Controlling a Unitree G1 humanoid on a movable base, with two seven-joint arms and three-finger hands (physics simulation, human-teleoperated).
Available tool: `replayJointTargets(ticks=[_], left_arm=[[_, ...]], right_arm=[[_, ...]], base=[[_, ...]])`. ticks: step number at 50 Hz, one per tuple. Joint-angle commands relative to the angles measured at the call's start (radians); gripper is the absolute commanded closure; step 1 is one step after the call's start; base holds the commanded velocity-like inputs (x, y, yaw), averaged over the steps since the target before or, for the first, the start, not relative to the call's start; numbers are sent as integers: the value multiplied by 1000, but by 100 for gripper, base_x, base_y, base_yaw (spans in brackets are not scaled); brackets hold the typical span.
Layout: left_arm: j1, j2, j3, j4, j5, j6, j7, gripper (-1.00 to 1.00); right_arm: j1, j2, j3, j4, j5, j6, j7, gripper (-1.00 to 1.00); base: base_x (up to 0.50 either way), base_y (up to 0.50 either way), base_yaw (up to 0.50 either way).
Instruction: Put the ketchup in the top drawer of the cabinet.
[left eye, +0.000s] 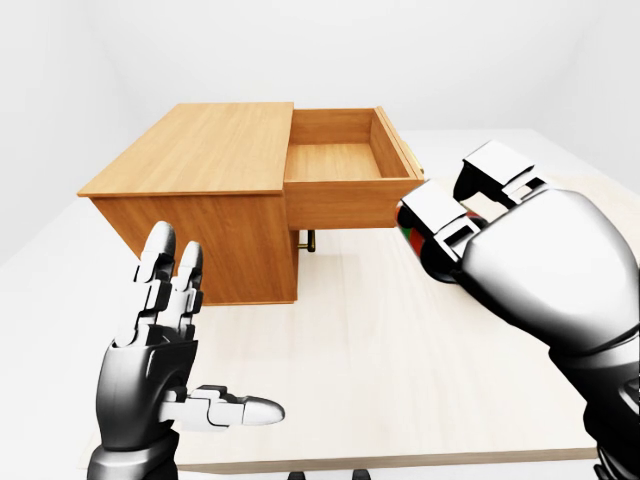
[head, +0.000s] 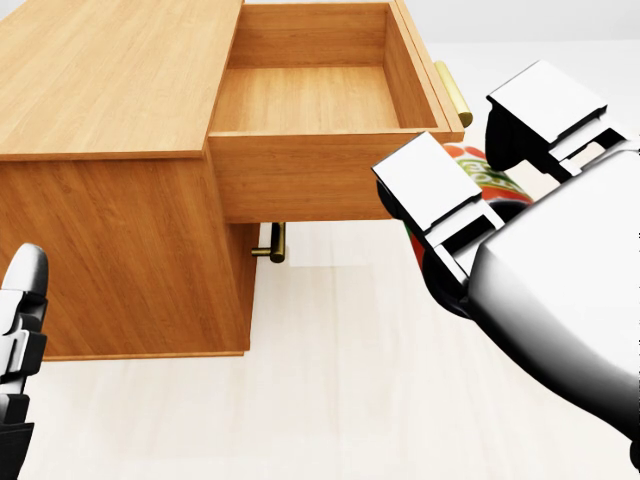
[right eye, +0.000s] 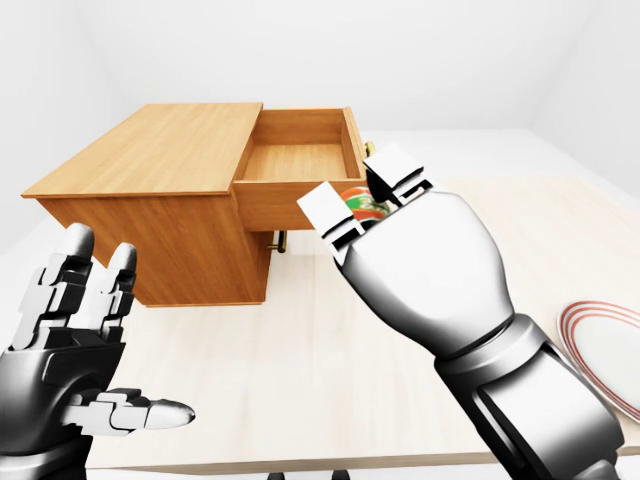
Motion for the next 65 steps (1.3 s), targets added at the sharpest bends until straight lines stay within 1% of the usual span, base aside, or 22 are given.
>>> replayJointTargets(ticks=[1,2,5,7,11,12,13,15,17,20,24,25,29,30,33,34,38,40,42,46,54,65], left_arm=[[-3,0,4,-3,-3,0,-1,-100],[-5,0,6,-2,-4,0,-1,-100],[-10,-2,19,-7,-14,0,-4,-100],[-11,-4,22,-10,-15,0,-6,-100],[-4,-7,11,-2,-6,0,-10,-100],[-2,-6,9,-6,-8,0,-11,-100],[-3,-5,10,-10,-9,0,-10,-100],[-9,-3,14,-10,-17,0,-13,-100],[-13,-3,17,-4,-16,0,-12,-100],[-9,-4,18,-10,-17,0,-14,-100],[-9,-7,22,-10,-17,0,-16,-100],[-10,-7,22,-10,-16,0,-15,-100],[-11,-7,18,-7,-11,0,-14,-100],[-14,-7,18,-4,-11,0,-14,-100],[-16,-6,20,-2,-12,0,-13,-100],[-15,-6,20,-4,-13,0,-13,-100],[-15,-6,15,2,-9,0,-13,-100],[-13,-5,10,4,-6,0,-12,-100],[-10,-4,11,-4,-9,0,-11,-100],[-20,-3,18,0,-13,0,-9,-100],[-17,-3,17,-4,-14,0,-10,-100],[-15,-3,8,-1,-7,0,-8,-100]], right_arm=[[-50,-16,12,13,-31,0,0,100],[-65,-28,13,24,-25,0,0,100],[-156,-100,27,73,28,0,0,100],[-196,-117,31,103,46,0,0,100],[-311,-177,74,181,93,0,0,100],[-385,-204,103,231,122,0,0,100],[-428,-217,118,257,142,0,0,100],[-494,-239,149,300,162,0,0,100],[-611,-254,192,393,195,0,0,100],[-694,-255,214,463,227,0,0,100],[-825,-208,226,641,230,0,0,100],[-879,-187,227,718,226,0,0,100],[-977,-121,224,893,189,0,0,100],[-1019,-88,214,983,156,0,0,100],[-1097,-15,164,1142,94,0,0,100],[-1137,20,135,1221,54,0,0,100],[-1242,118,32,1419,-55,0,0,100],[-1288,151,-12,1514,-78,0,0,100],[-1350,178,-47,1627,-64,0,0,100],[-1429,197,-64,1828,-16,0,0,100],[-1506,202,-72,2088,86,0,0,100],[-1520,204,-57,2207,178,0,0,100]], base=[[0,0,0],[0,0,0],[0,0,0],[0,0,0],[0,0,0],[0,0,0],[0,0,0],[0,0,0],[0,0,0],[0,0,0],[0,0,0],[0,0,0],[0,0,0],[0,0,0],[0,0,0],[0,0,0],[0,0,0],[0,0,0],[0,0,0],[0,0,0],[0,0,0],[0,0,0]])
